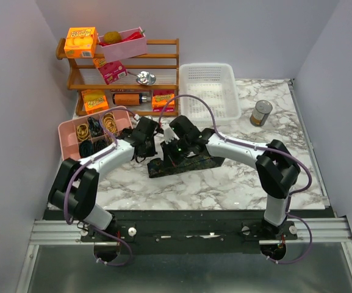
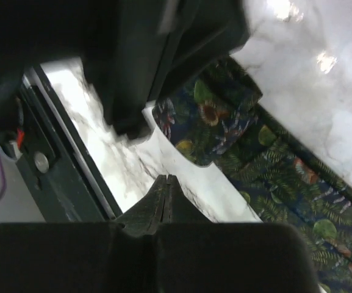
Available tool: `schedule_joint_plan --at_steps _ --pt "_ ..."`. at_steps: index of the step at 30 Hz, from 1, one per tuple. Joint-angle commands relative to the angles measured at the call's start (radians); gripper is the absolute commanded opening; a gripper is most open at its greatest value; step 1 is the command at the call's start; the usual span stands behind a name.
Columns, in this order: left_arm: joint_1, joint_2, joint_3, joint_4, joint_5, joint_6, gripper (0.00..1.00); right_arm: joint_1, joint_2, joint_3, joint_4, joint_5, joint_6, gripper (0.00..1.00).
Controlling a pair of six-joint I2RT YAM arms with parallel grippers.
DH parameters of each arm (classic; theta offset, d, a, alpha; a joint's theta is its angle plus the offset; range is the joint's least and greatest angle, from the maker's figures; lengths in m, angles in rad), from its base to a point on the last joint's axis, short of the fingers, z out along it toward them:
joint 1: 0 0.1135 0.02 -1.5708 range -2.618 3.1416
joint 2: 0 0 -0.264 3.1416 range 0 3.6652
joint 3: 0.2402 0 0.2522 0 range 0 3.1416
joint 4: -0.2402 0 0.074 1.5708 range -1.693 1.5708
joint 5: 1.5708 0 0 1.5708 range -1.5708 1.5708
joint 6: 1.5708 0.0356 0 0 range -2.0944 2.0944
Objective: Roll the ties
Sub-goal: Roll the tie at the center of the board.
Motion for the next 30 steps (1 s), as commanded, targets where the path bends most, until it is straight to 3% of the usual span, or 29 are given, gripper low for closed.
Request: schedule_joint_plan --at_steps 1,5,10,18,30 --pt "0.021 0.087 0.048 0.046 0.026 0.038 0.07 0.039 -0.014 -0.008 -0.019 0.005 -0.06 0.01" --pt "0.027 0.117 0.047 0.08 0.071 0.041 0.05 0.064 -0.003 -0.036 -0.009 0.051 -0.052 0.01" --pt "0.042 0.114 0.025 0.121 0.123 0.038 0.05 0.071 -0.029 -0.16 0.2 0.051 0.067 0.01" --pt "0.088 0.123 -0.01 0.171 0.236 0.035 0.03 0.119 -0.073 -0.274 0.409 0.117 0.123 0.01" --pt "0.102 0.138 -0.029 0.192 0.334 0.033 0.02 0.176 -0.067 -0.304 0.475 0.315 0.1 0.01"
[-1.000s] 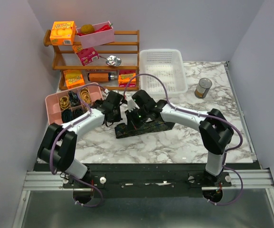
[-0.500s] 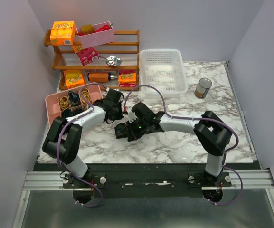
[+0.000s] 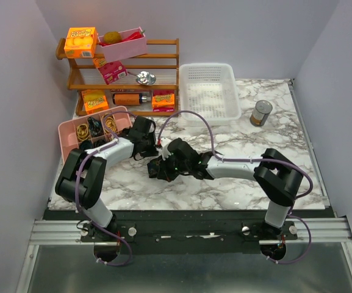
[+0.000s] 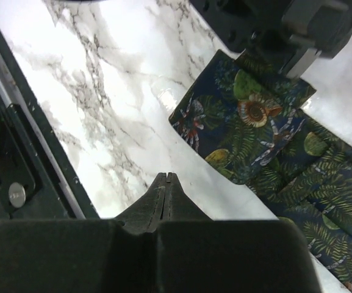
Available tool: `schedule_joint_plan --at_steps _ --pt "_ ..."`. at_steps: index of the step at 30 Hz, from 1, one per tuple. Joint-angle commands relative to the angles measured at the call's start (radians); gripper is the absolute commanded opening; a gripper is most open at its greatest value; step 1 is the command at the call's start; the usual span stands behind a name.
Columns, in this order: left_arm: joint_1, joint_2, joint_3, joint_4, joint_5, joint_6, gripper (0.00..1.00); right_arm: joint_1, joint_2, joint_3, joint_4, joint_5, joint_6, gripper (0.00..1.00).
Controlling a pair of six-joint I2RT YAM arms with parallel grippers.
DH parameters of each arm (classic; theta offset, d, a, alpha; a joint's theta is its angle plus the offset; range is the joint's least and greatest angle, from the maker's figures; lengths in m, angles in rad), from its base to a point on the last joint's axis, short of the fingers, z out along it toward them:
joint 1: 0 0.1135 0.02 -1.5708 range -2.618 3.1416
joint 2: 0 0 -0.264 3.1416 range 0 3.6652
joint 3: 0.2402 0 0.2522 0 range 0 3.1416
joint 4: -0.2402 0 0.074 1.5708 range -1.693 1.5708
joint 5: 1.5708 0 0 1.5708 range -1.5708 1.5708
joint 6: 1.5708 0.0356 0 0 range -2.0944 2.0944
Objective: Roll the ties
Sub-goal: Roll the tie at the center of the board.
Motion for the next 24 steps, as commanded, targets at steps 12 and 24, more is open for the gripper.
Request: schedule_joint_plan --at_steps 12,24 --pt "0.007 0.02 -0.005 -0.031 0.048 0.015 0.01 0.06 0.041 0.058 -0.013 0.15 -0.06 0.01" --pt "0.007 0.021 0.004 -0.086 0.017 0.013 0.0 0.092 0.11 0.119 -0.075 0.199 -0.097 0.01"
